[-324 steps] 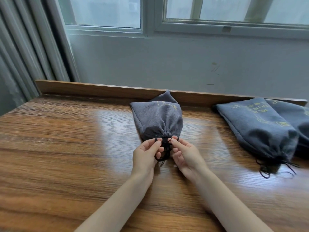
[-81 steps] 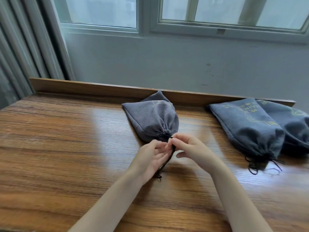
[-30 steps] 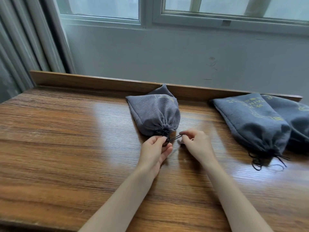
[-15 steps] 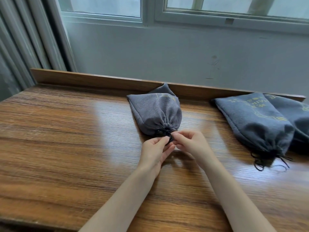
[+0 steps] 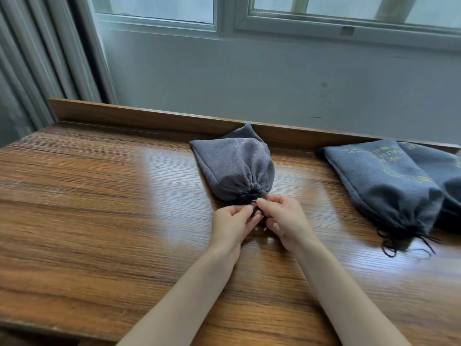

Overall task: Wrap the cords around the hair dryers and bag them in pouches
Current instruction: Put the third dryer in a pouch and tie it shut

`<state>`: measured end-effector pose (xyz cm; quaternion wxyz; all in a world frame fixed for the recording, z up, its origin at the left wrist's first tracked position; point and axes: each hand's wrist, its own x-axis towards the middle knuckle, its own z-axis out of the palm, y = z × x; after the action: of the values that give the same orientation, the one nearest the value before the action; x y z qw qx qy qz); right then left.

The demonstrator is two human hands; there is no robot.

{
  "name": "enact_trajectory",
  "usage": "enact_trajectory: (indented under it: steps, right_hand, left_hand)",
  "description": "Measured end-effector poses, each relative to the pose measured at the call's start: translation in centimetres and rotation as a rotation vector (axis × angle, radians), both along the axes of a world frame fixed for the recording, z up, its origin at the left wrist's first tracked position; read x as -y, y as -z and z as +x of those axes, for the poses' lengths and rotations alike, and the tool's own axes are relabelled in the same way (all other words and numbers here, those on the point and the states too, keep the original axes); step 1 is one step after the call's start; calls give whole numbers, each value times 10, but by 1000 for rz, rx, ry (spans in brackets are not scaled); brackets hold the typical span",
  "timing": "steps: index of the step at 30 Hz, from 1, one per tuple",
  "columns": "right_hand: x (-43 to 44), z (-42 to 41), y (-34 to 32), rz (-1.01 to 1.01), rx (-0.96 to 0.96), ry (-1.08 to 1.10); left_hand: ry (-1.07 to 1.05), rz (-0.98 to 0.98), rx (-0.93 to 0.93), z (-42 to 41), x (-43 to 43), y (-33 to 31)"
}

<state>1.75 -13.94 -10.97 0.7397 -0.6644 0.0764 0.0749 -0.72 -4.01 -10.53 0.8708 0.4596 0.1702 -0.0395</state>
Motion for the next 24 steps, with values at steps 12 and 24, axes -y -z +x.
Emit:
enact_trajectory:
  steps: [12,24]
  right_hand:
    - [7,-6,-7,-66,152,-117]
    - [4,0,-3,-265,299,39]
  left_hand:
    - [-33,46,17,-1,0,-1]
    - [-19,10,39,1,-3,0]
